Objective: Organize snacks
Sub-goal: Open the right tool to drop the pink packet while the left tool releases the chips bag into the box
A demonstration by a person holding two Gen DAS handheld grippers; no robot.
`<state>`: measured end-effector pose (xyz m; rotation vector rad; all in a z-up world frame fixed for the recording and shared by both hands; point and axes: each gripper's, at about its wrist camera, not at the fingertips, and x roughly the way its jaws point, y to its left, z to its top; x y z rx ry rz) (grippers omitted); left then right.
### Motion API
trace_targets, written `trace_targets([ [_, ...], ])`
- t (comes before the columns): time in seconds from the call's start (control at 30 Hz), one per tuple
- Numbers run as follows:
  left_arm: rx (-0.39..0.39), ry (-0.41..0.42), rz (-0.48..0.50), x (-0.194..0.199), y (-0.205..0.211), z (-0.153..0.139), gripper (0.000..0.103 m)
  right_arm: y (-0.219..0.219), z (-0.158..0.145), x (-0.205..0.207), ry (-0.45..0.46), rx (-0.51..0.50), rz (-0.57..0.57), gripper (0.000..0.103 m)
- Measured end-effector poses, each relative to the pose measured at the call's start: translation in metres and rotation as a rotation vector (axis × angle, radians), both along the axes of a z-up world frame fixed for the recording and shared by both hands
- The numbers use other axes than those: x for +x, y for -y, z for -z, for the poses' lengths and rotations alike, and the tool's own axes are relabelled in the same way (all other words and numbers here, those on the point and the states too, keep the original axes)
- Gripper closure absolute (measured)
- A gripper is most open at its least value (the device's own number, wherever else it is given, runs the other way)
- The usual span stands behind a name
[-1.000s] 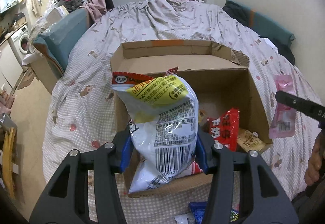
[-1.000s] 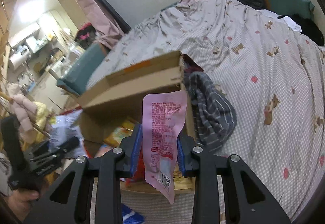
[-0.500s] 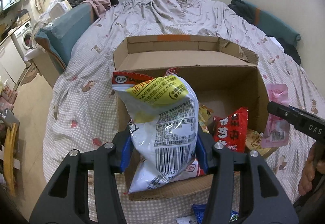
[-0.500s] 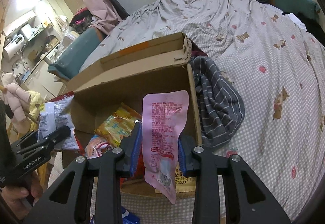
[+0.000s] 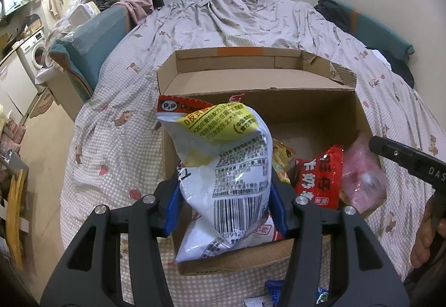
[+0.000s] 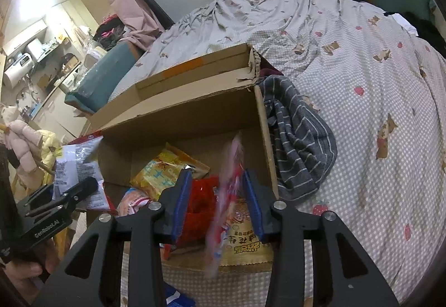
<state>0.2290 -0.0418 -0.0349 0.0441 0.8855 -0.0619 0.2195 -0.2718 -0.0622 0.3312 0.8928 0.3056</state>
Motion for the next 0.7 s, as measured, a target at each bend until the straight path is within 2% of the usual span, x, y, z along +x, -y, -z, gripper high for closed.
trace_targets([
  [0.03, 0.0, 0.0, 0.0, 0.0, 0.0, 0.0, 0.053, 0.001, -0.001, 0.0, 0.003, 0.007, 0.0, 0.055],
  [0.1, 0.0, -0.001, 0.0, 0.0, 0.0, 0.0, 0.05, 0.002, -0.002, -0.001, 0.007, 0.028, 0.003, 0.038],
  [0.13, 0.0, 0.0, 0.0, 0.0, 0.0, 0.0, 0.047, 0.004, -0.004, -0.002, 0.014, 0.04, 0.009, 0.026],
  [0.17, -0.004, 0.001, 0.0, 0.0, 0.0, 0.0, 0.039, 0.006, -0.006, -0.003, 0.024, 0.049, 0.015, 0.018],
  [0.2, -0.009, 0.003, 0.0, -0.001, 0.0, 0.0, 0.029, 0.006, -0.008, -0.003, 0.028, 0.051, 0.016, 0.017],
  [0.27, -0.02, 0.014, 0.001, -0.002, -0.001, -0.001, 0.023, 0.007, -0.008, -0.002, 0.024, 0.054, 0.014, 0.016],
  [0.57, -0.009, 0.011, -0.001, -0.006, -0.003, -0.005, 0.022, 0.007, -0.012, -0.005, 0.013, 0.061, 0.013, 0.016],
  [0.7, -0.039, 0.004, -0.023, -0.011, -0.012, -0.013, 0.022, 0.005, -0.017, -0.013, 0.017, 0.071, 0.016, 0.016],
])
